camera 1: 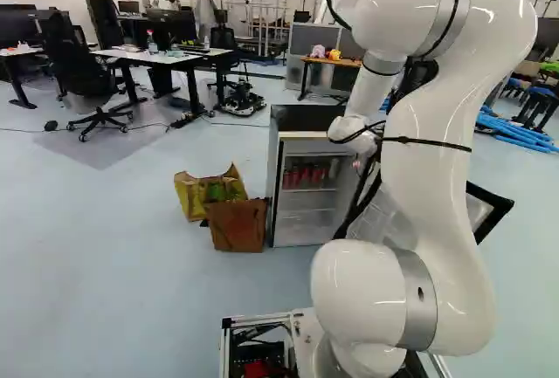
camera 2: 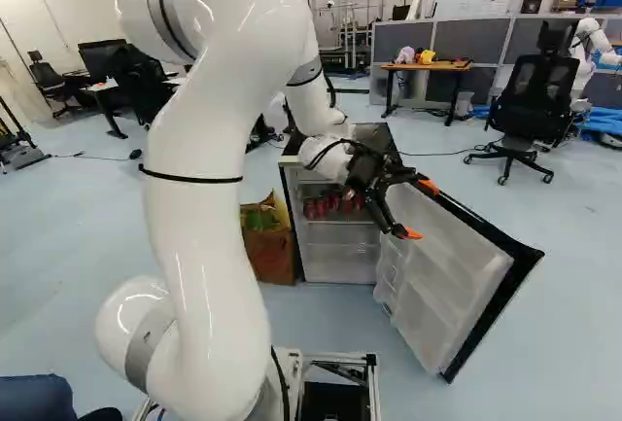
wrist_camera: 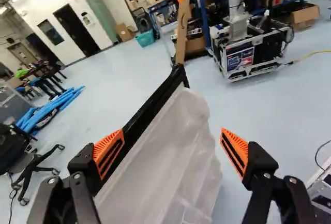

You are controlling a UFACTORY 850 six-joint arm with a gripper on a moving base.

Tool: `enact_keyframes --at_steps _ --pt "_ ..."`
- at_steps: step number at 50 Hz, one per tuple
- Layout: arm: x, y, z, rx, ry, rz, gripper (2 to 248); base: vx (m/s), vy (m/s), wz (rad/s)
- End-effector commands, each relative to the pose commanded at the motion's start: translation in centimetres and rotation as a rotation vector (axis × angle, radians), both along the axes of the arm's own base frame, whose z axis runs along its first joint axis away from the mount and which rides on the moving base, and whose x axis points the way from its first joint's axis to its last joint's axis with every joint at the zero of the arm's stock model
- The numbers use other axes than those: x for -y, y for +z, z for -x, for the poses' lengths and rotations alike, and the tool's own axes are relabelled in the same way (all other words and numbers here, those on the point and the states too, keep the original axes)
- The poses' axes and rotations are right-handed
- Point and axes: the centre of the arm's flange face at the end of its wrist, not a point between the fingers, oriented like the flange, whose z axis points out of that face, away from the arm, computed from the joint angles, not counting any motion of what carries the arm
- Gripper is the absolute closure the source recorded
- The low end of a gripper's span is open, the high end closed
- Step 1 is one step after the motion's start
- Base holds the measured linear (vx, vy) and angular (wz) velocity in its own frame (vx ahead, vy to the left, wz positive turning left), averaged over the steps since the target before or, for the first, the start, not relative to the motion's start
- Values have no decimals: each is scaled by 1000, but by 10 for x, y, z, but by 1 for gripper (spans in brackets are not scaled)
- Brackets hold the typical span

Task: Grab a drink from the fridge

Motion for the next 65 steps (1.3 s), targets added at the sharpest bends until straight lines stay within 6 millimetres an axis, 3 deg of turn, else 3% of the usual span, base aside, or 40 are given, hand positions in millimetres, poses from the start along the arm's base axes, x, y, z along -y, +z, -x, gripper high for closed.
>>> enact_keyframes --at_steps 31,65 --pt "-42 8 40 -103 378 79 3 0 0 0" --pt "-69 18 84 -169 738 162 3 0 0 0"
